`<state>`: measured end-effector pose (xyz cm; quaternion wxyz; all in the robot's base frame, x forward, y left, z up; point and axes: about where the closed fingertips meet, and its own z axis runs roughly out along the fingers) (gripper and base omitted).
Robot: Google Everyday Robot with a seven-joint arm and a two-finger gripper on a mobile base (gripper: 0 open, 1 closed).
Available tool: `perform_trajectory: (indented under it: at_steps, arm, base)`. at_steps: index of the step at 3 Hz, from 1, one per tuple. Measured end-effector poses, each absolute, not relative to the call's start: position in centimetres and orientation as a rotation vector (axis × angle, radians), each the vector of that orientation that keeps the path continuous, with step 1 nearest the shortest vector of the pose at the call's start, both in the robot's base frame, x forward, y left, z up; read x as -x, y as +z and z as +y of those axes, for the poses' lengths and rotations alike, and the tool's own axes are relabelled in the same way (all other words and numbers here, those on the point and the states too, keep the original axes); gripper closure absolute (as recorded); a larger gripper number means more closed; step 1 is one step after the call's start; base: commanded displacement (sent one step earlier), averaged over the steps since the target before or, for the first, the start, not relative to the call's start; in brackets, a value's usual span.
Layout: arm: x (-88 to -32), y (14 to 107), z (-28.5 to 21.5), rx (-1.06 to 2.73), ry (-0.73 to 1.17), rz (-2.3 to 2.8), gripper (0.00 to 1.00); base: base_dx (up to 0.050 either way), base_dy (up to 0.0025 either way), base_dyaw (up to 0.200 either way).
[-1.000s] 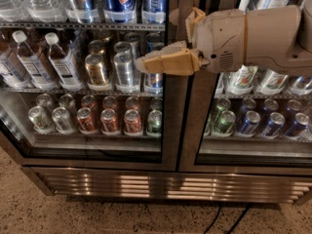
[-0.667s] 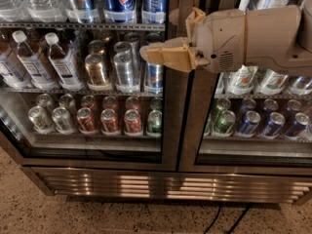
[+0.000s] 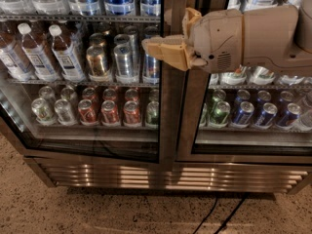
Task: Open left fridge door
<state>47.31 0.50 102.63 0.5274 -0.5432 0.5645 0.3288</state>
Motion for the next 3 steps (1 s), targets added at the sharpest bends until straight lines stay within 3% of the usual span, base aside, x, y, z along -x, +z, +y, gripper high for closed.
perform_trajectory:
  at_steps: [3]
  arm:
    - [-47.31,102.63,0.50,1.298,0.786,1.349,1.00]
  base:
    - [-0.050,-0.00002,0.000]
